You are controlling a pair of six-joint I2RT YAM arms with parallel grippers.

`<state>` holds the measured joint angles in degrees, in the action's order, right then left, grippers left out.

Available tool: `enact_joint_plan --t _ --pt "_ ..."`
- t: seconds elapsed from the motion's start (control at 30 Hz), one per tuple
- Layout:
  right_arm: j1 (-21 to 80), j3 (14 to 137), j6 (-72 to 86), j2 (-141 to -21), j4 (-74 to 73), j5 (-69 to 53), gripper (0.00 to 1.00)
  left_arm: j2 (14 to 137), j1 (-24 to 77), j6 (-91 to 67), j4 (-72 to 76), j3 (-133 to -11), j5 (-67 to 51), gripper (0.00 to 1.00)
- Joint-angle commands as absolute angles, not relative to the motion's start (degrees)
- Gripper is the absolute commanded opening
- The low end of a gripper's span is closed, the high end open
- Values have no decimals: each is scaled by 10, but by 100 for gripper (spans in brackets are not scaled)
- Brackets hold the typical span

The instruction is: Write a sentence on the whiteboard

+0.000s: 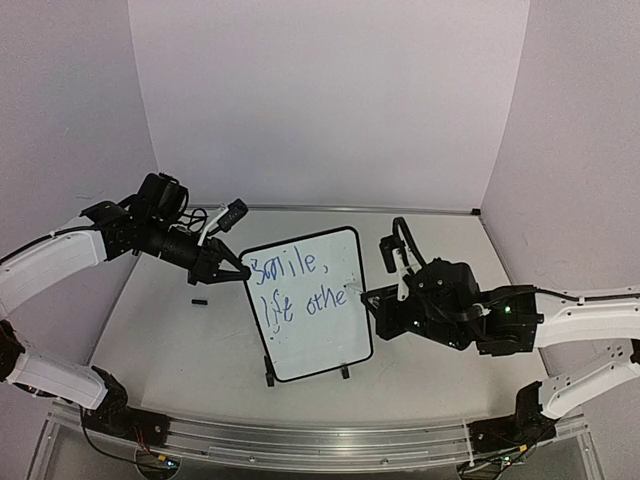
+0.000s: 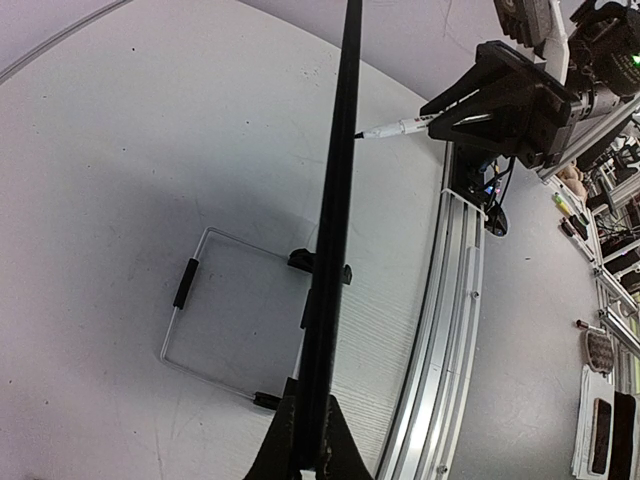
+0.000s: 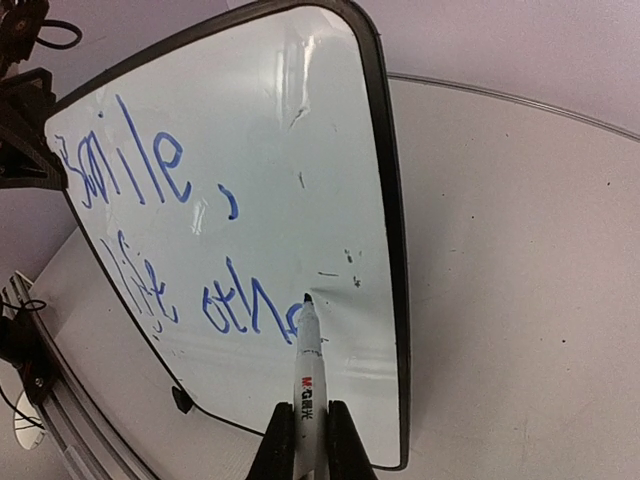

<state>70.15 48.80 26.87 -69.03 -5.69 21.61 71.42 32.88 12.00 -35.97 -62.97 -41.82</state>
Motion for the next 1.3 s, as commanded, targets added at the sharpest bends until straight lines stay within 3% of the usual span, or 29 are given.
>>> enact_joint_plan --t 0.0,0.53,1.27 --pt "700 515 255 -705 -40 228 0 720 325 134 -344 -635 -383 0" --pt "700 497 285 -688 -65 265 0 722 325 134 -344 -636 -382 0" --pt "700 471 330 -701 -99 219 0 721 325 134 -345 -636 -381 0"
